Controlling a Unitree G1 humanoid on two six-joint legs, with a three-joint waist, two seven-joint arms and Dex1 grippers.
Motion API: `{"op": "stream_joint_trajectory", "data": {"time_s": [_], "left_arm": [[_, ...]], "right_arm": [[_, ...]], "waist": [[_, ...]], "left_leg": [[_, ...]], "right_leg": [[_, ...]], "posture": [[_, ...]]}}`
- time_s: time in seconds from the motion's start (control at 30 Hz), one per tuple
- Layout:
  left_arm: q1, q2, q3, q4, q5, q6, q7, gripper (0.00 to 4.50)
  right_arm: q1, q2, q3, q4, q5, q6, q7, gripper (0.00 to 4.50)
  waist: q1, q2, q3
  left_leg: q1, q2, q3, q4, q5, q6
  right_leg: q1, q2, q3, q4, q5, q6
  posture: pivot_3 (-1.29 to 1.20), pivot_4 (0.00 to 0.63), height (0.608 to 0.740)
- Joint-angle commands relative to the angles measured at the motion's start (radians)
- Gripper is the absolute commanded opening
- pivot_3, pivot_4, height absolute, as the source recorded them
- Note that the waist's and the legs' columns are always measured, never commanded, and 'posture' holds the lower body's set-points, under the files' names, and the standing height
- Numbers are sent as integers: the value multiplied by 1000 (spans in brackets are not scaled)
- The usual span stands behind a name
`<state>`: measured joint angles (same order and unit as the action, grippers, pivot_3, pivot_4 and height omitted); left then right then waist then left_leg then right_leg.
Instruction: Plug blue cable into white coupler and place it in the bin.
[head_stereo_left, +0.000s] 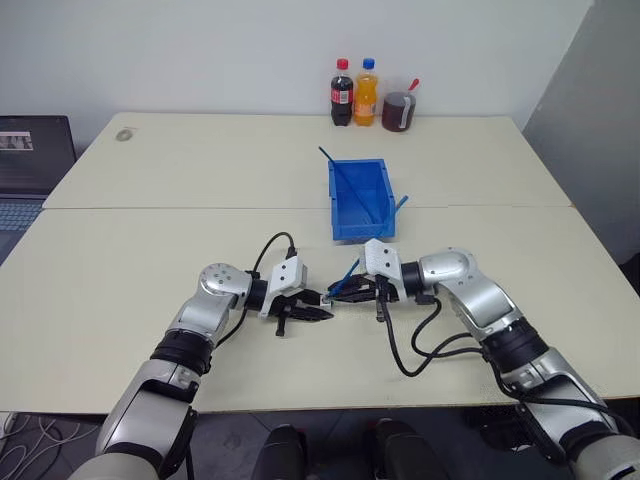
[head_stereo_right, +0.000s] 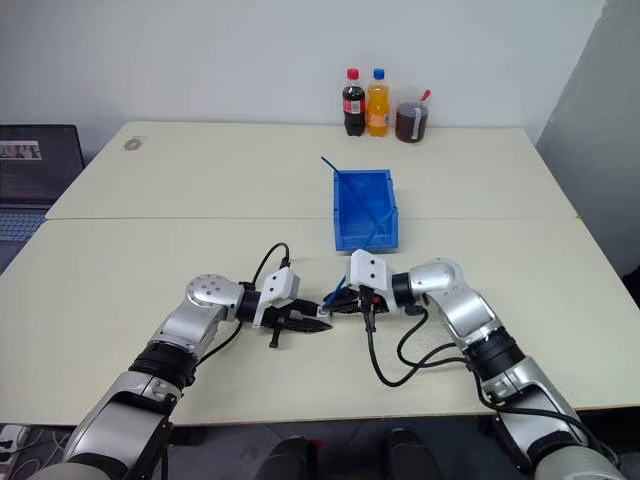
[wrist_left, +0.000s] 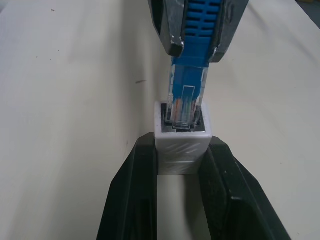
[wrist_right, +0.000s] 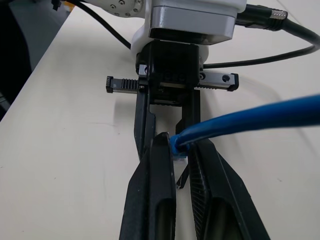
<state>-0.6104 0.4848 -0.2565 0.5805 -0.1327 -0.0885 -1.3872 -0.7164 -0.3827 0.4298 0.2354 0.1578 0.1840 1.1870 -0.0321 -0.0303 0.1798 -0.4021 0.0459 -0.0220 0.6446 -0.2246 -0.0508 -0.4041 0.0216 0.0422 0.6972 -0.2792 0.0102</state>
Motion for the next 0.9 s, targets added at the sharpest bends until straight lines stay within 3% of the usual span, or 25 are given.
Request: {"op": "stream_joint_trajectory", "data": {"time_s": [0.03, 0.53, 0.6, 0.73, 0.9], "left_arm": [[8, -5, 7, -40, 9, 15, 25, 793], [47, 12, 21, -105, 3, 31, 52, 793], [46, 18, 37, -129, -19, 57, 52, 1500], [67, 42, 111, -250, -78, 168, 110, 2225], [221, 87, 234, -595, -187, 374, 243, 3371]], "right_arm": [[-65, 34, 51, 88, -42, -2, 70, 108], [-88, 93, 54, 212, -97, -10, 120, 108], [-85, 96, 32, 213, -89, -1, 100, 108], [-77, 81, -46, 121, -28, 105, 72, 108], [-141, 72, -253, 17, 167, 492, -21, 108]], "waist": [[0, 0, 0], [-1, 1, -1], [-1, 1, -1], [-3, 1, -1], [-9, 2, 0]], "left_leg": [[0, 0, 0, 0, 0, 0], [1, 0, 1, 0, 0, 0], [1, 0, 1, -1, 0, 0], [1, 1, 1, -1, 0, 0], [-2, 2, 0, -1, 0, 0]], "right_leg": [[0, 0, 0, 0, 0, 0], [0, 0, 1, 0, 0, 0], [0, 0, 1, 0, 0, 0], [0, 0, 1, 0, 0, 0], [-3, -1, 2, 0, 2, -4]], "posture": [[0, 150, 740], [0, 150, 740], [0, 150, 740], [0, 150, 740], [0, 150, 740]]}}
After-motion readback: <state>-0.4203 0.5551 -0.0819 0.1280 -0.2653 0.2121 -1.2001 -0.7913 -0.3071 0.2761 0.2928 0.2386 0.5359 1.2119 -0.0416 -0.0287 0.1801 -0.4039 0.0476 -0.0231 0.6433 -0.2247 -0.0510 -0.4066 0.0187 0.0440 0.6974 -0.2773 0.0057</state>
